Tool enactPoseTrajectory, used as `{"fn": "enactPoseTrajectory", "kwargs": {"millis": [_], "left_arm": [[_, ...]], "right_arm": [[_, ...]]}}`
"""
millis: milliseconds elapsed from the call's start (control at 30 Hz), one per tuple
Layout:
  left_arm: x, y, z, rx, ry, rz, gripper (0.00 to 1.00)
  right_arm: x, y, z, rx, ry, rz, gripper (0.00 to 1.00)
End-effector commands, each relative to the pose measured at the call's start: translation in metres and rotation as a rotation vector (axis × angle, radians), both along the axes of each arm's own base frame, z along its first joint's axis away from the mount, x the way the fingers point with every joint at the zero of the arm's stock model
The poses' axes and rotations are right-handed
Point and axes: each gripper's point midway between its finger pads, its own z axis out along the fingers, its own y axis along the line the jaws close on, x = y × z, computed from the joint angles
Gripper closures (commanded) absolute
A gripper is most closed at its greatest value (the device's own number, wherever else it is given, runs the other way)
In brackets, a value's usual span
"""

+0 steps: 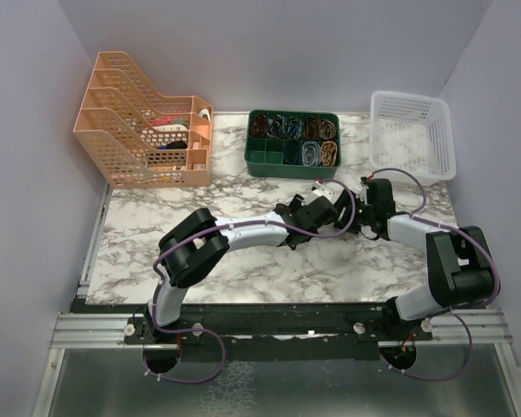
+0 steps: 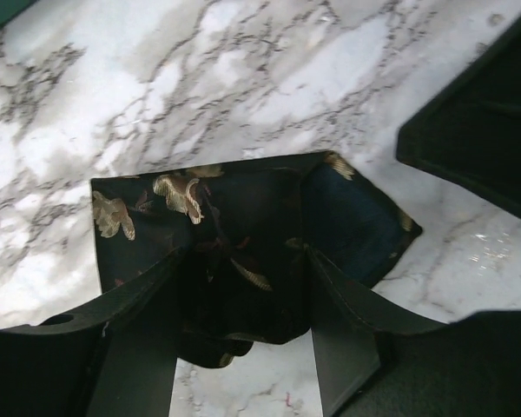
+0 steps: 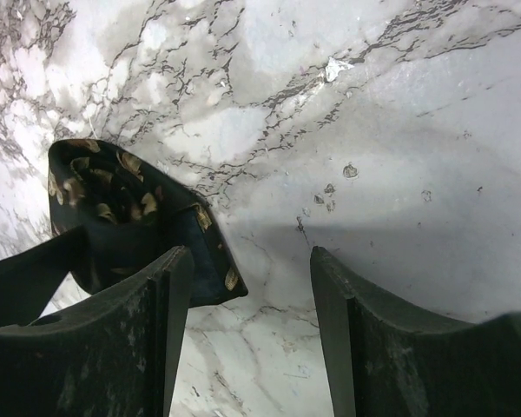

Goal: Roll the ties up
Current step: Roll the tie at the center of the board.

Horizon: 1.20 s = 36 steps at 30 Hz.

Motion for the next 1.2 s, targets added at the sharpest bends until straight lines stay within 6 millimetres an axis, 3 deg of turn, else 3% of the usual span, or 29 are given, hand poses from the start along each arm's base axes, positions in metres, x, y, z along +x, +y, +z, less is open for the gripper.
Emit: {"fn": "enactPoseTrajectory", "kwargs": {"millis": [0, 200, 467, 633, 733, 933, 1167], "left_arm": [[-0.024, -0.017, -0.008, -0.091, 0.11, -0.074, 0.44], [-0.018, -0.016, 0.013, -0.155, 0.085, -0.049, 0.43], [-0.006, -0.017, 0.068, -0.267, -0.022, -0.016, 0.37], [-0.01, 0.012, 0.082, -0.373, -0.04, 0.111, 0.35], [-0.021, 0.035, 0.08, -0.478, -0.02, 0.173, 0.37], [-0.047, 0.089, 0.056, -0.701, 0.029, 0.33, 0.63], [-0.059, 0.088, 0.021, -0.699, 0.13, 0.311, 0.85]], "right_arm": [[-0.004, -0.009, -0.002, -0.048, 0.013, -0.003, 0.38], [-0.001, -0.006, 0.013, -0.031, -0.027, 0.024, 0.38], [0.005, 0.011, 0.044, 0.011, -0.138, 0.171, 0.34], [0.016, 0.021, 0.055, 0.029, -0.211, 0.269, 0.35], [0.022, 0.032, 0.057, 0.078, -0.202, 0.322, 0.39], [0.039, 0.04, 0.064, 0.094, -0.192, 0.356, 0.49], [0.047, 0.046, 0.042, -0.014, -0.095, 0.386, 0.55]]}}
